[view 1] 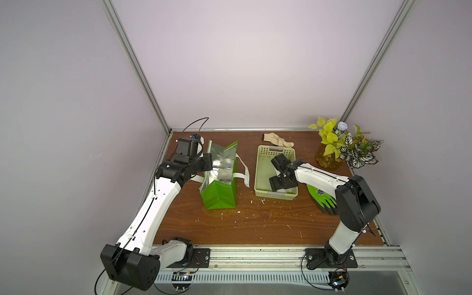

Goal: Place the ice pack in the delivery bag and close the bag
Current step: Pick up the ice pack from the bin.

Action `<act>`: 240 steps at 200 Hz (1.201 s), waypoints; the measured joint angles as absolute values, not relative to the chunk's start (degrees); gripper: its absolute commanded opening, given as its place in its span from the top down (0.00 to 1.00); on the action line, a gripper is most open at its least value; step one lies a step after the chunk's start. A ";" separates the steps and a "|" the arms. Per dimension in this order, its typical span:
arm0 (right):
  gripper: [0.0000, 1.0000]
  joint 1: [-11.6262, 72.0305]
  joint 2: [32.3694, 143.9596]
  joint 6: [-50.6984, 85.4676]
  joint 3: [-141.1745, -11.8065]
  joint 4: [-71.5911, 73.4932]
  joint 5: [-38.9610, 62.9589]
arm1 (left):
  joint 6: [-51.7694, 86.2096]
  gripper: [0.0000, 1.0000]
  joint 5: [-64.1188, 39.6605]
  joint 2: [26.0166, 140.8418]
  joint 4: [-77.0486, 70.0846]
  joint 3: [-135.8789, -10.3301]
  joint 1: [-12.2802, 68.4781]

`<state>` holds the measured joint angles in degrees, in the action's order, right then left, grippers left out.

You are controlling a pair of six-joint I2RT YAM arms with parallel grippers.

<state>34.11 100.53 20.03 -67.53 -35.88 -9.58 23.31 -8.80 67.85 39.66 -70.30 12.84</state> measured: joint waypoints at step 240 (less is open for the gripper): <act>0.75 48.71 92.55 21.15 -93.97 -14.57 9.26 | 23.16 1.00 -9.39 67.88 39.66 -70.30 12.84</act>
